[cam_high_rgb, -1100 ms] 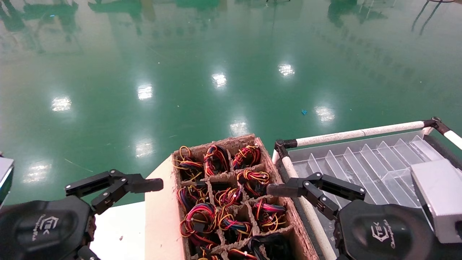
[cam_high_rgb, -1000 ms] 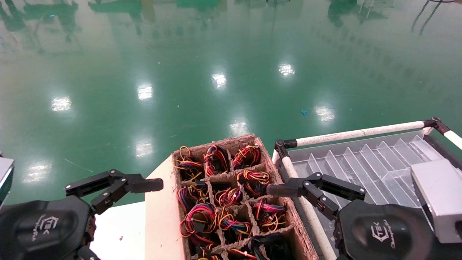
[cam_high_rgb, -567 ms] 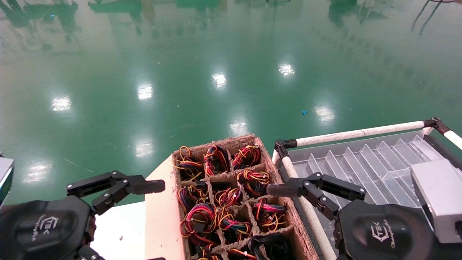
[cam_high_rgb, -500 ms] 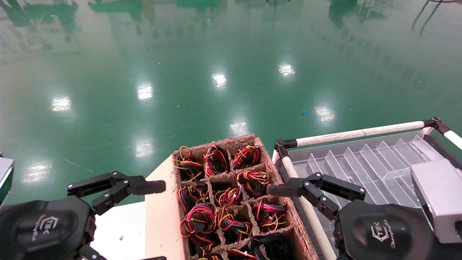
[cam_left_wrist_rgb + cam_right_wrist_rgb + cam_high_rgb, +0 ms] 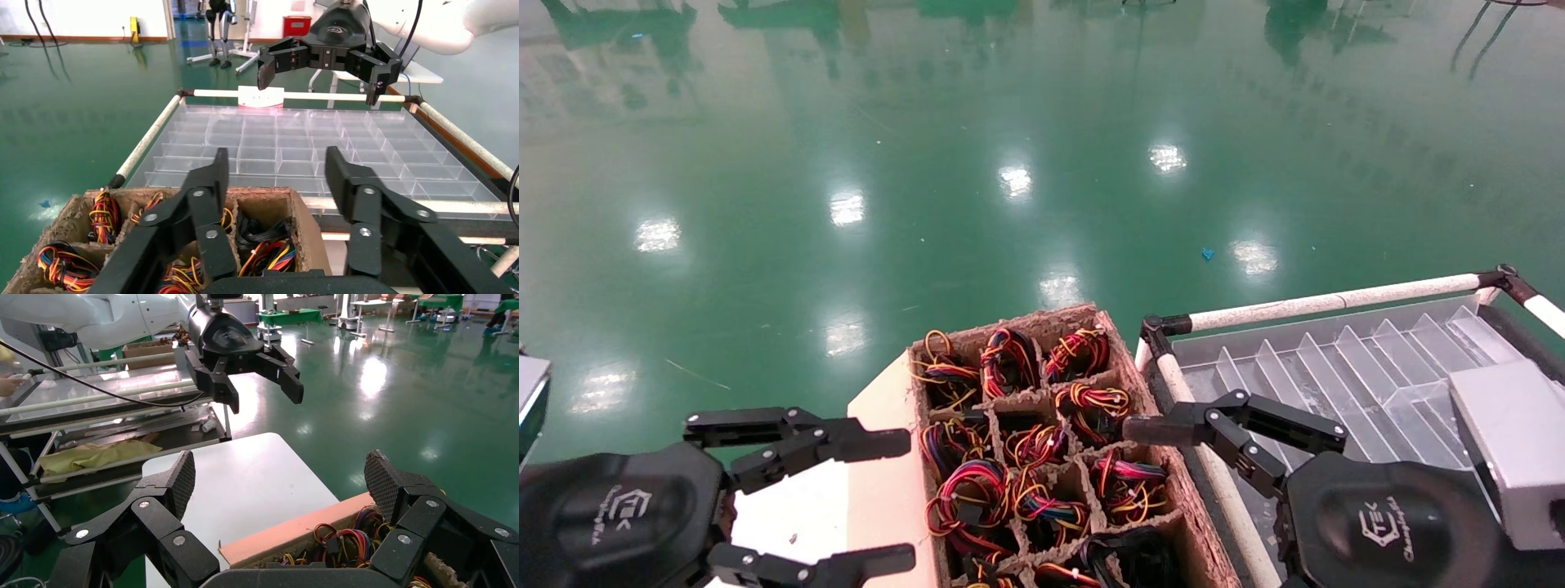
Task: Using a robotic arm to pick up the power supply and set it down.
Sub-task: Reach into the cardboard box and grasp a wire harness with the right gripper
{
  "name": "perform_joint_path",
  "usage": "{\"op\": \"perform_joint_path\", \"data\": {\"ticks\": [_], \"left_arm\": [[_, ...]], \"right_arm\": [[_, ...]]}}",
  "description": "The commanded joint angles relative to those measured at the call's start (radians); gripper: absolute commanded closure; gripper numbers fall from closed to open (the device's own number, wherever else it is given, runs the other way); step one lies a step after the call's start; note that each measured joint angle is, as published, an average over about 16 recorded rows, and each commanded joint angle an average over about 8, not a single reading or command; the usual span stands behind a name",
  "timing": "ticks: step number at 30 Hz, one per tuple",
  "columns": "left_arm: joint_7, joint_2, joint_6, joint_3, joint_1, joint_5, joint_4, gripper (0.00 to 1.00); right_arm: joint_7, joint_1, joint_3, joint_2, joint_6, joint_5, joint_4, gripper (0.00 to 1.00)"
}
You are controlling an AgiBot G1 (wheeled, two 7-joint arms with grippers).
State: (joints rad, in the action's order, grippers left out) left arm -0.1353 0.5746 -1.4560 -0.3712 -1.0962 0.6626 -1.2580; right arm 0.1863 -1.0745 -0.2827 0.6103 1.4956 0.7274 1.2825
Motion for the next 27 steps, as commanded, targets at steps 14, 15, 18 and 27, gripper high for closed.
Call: {"op": "perform_joint_path", "data": {"ticks": [14, 15, 18, 27], "left_arm": [[0.0, 0.0, 0.0, 0.0, 0.0, 0.0, 0.0, 1.0], [0.0, 0.0, 0.0, 0.0, 0.0, 0.0, 0.0, 1.0], [0.0, 0.0, 0.0, 0.0, 0.0, 0.0, 0.0, 0.96], [0.0, 0.0, 0.0, 0.0, 0.0, 0.0, 0.0, 0.01]], "right_arm": [[0.0, 0.0, 0.0, 0.0, 0.0, 0.001, 0.0, 0.0], [0.0, 0.0, 0.0, 0.0, -0.001, 0.002, -0.001, 0.0], [-0.006, 0.0, -0.005, -0.002, -0.01, 0.023, -0.009, 0.0], [-0.026, -0.048, -0.067, -0.004, -0.086, 0.242, -0.012, 0.0]]}}
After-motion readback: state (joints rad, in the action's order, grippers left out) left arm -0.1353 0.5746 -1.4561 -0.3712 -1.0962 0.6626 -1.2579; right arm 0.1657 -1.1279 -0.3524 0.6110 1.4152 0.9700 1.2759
